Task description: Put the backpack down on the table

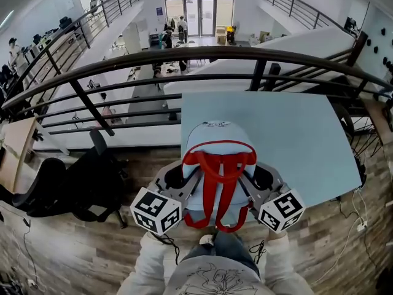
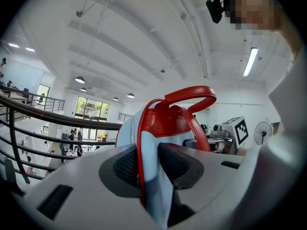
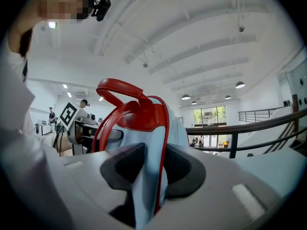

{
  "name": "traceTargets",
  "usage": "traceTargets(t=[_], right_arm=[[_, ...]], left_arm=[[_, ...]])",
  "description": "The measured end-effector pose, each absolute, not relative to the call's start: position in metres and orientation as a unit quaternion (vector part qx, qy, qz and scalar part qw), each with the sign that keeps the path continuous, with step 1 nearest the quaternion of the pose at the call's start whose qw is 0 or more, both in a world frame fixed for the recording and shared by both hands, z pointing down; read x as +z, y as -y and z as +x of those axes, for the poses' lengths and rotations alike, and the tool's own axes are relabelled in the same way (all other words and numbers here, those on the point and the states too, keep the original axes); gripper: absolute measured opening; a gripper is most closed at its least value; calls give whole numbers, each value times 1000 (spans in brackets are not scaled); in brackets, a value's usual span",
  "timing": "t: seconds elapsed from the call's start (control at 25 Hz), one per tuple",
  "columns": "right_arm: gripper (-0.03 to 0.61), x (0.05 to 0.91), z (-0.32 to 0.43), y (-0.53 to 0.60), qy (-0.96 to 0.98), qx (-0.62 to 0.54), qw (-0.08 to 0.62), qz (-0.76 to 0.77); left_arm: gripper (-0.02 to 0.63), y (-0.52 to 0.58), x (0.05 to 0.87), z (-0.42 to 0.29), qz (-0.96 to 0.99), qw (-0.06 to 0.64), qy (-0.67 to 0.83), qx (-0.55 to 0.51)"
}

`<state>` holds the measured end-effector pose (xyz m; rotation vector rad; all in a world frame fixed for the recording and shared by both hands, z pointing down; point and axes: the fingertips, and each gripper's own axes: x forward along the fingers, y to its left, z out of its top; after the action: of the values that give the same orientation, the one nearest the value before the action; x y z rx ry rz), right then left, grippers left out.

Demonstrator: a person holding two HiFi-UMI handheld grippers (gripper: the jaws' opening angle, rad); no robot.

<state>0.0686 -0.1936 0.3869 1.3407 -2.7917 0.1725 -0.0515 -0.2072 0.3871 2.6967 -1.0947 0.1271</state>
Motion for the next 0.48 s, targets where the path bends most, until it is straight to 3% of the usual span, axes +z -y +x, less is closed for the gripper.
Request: traceTargets(t=[0.48], right_arm=[[127, 405, 86, 224, 902, 75, 54, 421]], left_arm=[[118, 238, 403, -34, 915, 127, 377, 64]])
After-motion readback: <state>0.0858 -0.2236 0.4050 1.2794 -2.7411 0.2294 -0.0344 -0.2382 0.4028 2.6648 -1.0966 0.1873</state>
